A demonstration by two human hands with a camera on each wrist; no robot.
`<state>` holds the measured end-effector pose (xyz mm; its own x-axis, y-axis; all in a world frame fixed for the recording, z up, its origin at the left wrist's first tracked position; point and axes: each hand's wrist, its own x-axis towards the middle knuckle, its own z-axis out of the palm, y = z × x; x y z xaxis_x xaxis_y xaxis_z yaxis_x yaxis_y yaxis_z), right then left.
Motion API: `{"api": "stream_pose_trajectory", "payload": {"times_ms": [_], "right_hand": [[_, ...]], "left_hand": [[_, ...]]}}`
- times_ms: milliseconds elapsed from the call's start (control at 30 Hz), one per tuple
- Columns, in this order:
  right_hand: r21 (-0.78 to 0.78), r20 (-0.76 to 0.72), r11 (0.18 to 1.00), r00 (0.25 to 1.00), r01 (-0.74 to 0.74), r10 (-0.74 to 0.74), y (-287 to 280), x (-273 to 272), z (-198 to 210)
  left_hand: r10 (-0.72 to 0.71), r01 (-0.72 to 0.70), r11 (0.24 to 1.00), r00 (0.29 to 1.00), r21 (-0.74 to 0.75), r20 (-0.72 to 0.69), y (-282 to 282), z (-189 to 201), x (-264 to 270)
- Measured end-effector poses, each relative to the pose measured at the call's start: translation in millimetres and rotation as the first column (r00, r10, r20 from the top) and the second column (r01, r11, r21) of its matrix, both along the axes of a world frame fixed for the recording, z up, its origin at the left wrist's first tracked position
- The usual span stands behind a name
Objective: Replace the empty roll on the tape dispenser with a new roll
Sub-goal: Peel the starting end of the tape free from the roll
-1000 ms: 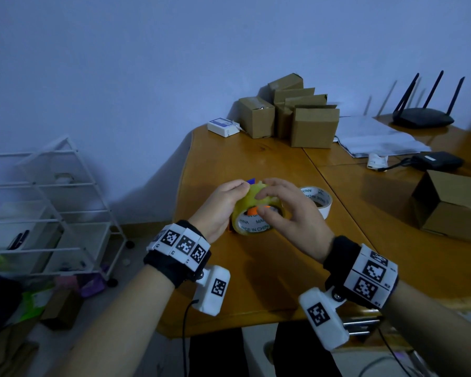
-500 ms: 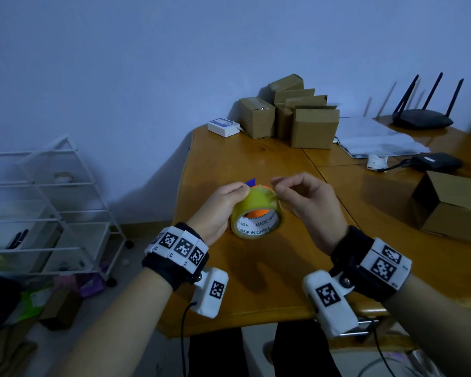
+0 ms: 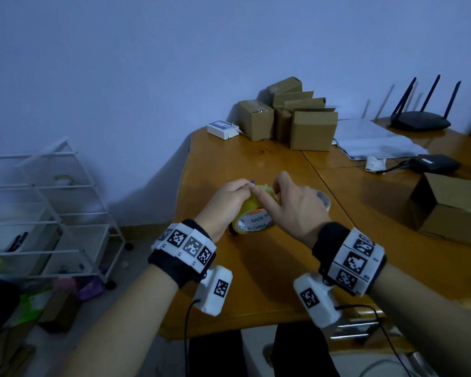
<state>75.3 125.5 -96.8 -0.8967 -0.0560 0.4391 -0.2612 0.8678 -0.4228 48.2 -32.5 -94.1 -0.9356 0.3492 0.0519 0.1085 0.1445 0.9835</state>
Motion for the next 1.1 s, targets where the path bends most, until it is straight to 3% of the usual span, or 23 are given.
{"api": "stream_pose_trajectory", "payload": {"times_ms": [133, 233, 433, 700, 867, 1000, 1100], "right_hand": [[-0.114, -0.05, 0.991, 0.997, -0.073, 0.067, 1.2, -5.8, -4.7], [-0.115, -0.105, 0.987, 0.989, -0.113, 0.101, 2.8, -6.0, -10.7], [-0.297, -0.048, 0.945, 0.991, -0.135, 0.126, 12.5, -7.2, -13.5], [-0.741, 0.101, 0.655, 0.939, -0.149, 0.329, 20.3, -3.7, -12.6], [-0.869, 0.129, 0.479, 0.88, -0.122, 0.458, 26.8, -4.1, -10.2], [-0.965, 0.119, 0.262, 0.843, -0.027, 0.524, 31.6, -2.2, -7.8], [-0.97, 0.146, 0.243, 0.832, 0.014, 0.535, 33.2, -0.4, -5.0]], "left_hand": [[-0.005, 0.005, 1.0, 1.0, 0.005, -0.009, -1.7, 0.2, 0.4], [-0.003, 0.003, 1.0, 1.0, -0.006, -0.031, -2.3, -2.7, -1.0], [-0.022, 0.022, 1.0, 0.999, 0.007, -0.027, -2.8, -6.4, -1.9], [-0.088, 0.087, 0.995, 0.996, 0.052, 0.024, -6.8, -7.5, -1.8], [-0.142, 0.133, 0.982, 0.988, 0.135, 0.057, -7.9, -2.6, 2.6], [-0.151, 0.131, 0.971, 0.985, 0.2, 0.087, -9.5, -4.2, 2.7], [-0.133, 0.118, 0.978, 0.988, 0.172, 0.078, -7.7, -6.9, 1.6]]}}
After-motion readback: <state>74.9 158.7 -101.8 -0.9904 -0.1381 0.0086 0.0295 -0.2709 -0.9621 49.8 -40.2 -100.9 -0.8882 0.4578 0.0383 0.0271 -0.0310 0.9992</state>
